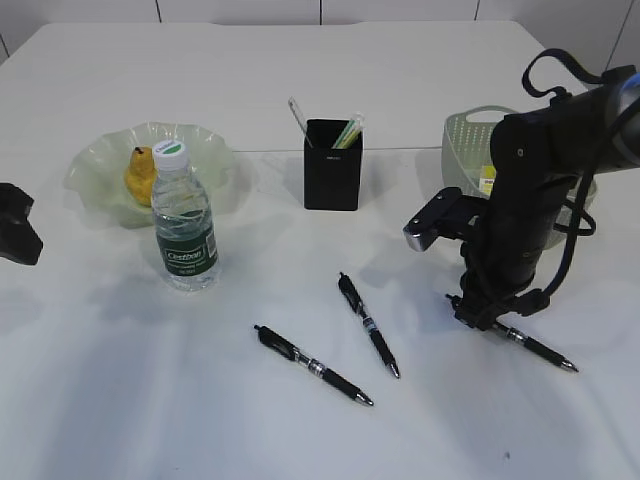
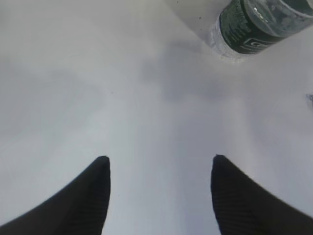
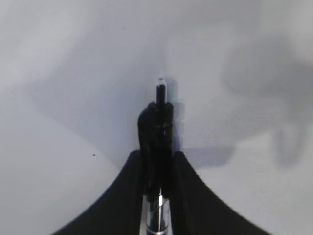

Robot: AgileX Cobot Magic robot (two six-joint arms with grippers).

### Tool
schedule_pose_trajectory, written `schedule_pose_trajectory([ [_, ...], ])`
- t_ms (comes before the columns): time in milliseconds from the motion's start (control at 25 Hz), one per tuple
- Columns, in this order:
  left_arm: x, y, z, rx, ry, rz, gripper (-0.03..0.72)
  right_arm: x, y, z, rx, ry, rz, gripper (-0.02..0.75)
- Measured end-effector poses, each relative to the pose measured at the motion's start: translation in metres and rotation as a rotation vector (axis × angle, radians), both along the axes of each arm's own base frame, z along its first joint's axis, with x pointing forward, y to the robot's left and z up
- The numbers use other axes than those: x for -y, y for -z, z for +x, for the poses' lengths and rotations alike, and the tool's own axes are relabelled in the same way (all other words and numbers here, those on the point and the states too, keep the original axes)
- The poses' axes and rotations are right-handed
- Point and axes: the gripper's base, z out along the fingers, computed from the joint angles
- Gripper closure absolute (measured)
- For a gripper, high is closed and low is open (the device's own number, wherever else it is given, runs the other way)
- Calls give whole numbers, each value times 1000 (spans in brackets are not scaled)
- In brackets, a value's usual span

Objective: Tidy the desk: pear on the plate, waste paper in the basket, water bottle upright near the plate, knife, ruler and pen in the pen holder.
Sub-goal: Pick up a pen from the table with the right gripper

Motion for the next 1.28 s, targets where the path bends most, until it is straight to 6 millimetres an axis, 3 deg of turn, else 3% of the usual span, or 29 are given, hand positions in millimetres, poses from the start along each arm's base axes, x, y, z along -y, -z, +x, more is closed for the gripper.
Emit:
schedule_pose_trajectory([
  [1280,0,0,0,4,0,0,232,-4,-18,-9,-47,54,60,650],
])
